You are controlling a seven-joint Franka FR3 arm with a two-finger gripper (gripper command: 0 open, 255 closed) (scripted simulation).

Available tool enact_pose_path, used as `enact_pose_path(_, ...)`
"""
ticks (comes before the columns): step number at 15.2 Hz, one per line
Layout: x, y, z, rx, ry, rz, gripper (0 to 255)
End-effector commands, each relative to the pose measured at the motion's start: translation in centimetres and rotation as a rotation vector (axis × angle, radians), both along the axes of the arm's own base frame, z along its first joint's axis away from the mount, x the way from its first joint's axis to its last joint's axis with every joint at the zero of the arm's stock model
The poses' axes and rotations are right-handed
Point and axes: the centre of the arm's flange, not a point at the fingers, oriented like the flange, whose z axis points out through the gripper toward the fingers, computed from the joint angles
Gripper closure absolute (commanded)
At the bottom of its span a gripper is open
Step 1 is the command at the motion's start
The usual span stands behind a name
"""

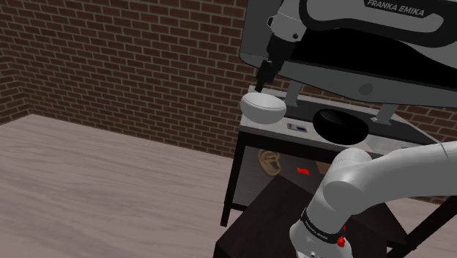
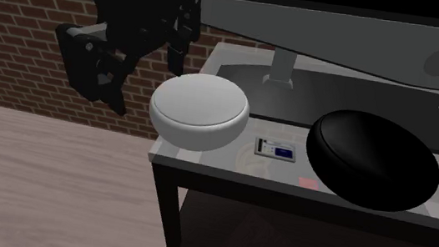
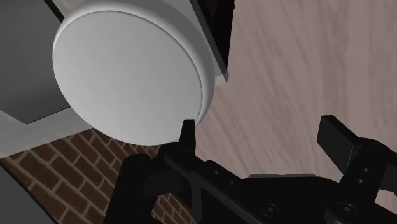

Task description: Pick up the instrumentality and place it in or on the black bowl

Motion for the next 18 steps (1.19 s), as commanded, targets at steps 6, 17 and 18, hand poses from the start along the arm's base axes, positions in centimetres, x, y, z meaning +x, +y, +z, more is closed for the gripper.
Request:
enact_pose_path(6, -2.0, -5.4, -3.2, 0.015, 0.055, 0.066, 0)
enact_pose_path(17, -5.9, -17.4, -10.2, 0.048, 0.176, 0.210, 0)
enact_pose_path(18, -6.2, -18.5, -10.8, 0.052, 0.186, 0.223, 0)
